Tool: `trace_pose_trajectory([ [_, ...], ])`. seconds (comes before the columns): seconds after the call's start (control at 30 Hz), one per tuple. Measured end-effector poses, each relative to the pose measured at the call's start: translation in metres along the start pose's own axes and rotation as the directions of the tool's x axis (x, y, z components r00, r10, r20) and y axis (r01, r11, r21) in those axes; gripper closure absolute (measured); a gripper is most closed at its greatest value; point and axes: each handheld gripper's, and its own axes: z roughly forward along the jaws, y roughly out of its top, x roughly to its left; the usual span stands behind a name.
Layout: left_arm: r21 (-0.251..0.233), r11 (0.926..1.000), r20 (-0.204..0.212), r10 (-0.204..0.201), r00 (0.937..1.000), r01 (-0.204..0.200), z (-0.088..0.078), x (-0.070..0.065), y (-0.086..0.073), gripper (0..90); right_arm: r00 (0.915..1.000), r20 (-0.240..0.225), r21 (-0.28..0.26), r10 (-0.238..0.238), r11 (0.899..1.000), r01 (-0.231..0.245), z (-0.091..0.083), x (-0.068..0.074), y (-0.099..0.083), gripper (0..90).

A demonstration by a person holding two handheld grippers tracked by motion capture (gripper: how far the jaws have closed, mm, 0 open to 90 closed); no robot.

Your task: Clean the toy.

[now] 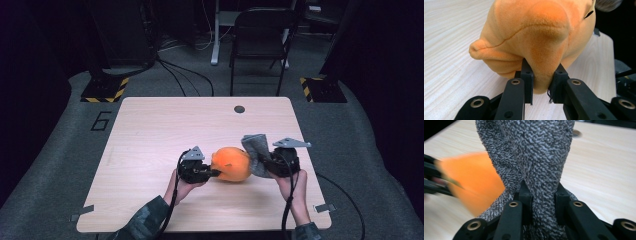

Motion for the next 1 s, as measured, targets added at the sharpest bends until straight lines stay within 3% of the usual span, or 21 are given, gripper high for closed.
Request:
trace_pose_trajectory([
  [0.27,0.005,0.9998,-0.009,-0.017,0.9998,0.017,0.004,-0.005,-0.004,76.7,0.9906,-0.114,0.010,-0.076,0.997,0.077,0.027,0.060,0.023,73.4],
  [0.33,0.004,0.9999,-0.032,-0.016,0.9994,0.016,0.003,-0.006,-0.005,76.7,0.9890,-0.099,0.035,-0.111,0.993,0.114,0.040,0.068,0.021,73.1],
  [0.37,0.009,0.9998,-0.035,-0.018,0.9992,0.018,0.003,-0.005,-0.006,76.8,0.9889,-0.070,0.039,-0.132,0.990,0.134,0.045,0.069,0.019,73.2],
  [0.4,0.021,0.9997,-0.041,-0.008,0.9991,0.009,0.004,-0.003,-0.007,76.8,0.9878,-0.035,0.059,-0.152,0.986,0.154,0.049,0.070,0.017,73.2],
  [0.43,0.013,0.9996,-0.040,-0.024,0.9989,0.025,0.005,-0.002,-0.009,76.8,0.9885,-0.018,0.070,-0.150,0.986,0.151,0.053,0.069,0.015,73.1],
  [0.5,0.019,0.9996,-0.038,-0.021,0.9991,0.022,0.006,-0.003,-0.009,76.7,0.9892,-0.040,0.062,-0.141,0.988,0.143,0.057,0.061,0.010,73.1],
  [0.57,0.015,0.9998,-0.040,-0.012,0.9991,0.013,0.007,-0.003,-0.009,76.7,0.9914,-0.043,0.064,-0.123,0.990,0.126,0.056,0.057,0.009,73.1],
  [0.63,0.021,0.9997,-0.037,-0.011,0.9993,0.012,0.007,-0.003,-0.009,76.8,0.9903,-0.036,0.063,-0.134,0.989,0.136,0.055,0.055,0.008,73.1],
  [0.77,0.025,0.9996,-0.032,-0.015,0.9994,0.016,0.007,-0.002,-0.011,76.7,0.9919,-0.009,0.070,-0.127,0.989,0.127,0.054,0.047,0.003,73.1],
  [0.97,0.026,0.9996,-0.025,-0.012,0.9996,0.013,0.008,-0.002,-0.013,76.6,0.9969,0.036,0.102,-0.070,0.993,0.066,0.054,0.026,-0.009,73.3],
  [1.0,0.027,0.9996,-0.025,-0.012,0.9996,0.012,0.008,-0.002,-0.013,76.6,0.9956,0.046,0.102,-0.082,0.992,0.077,0.055,0.022,-0.010,73.3],
])
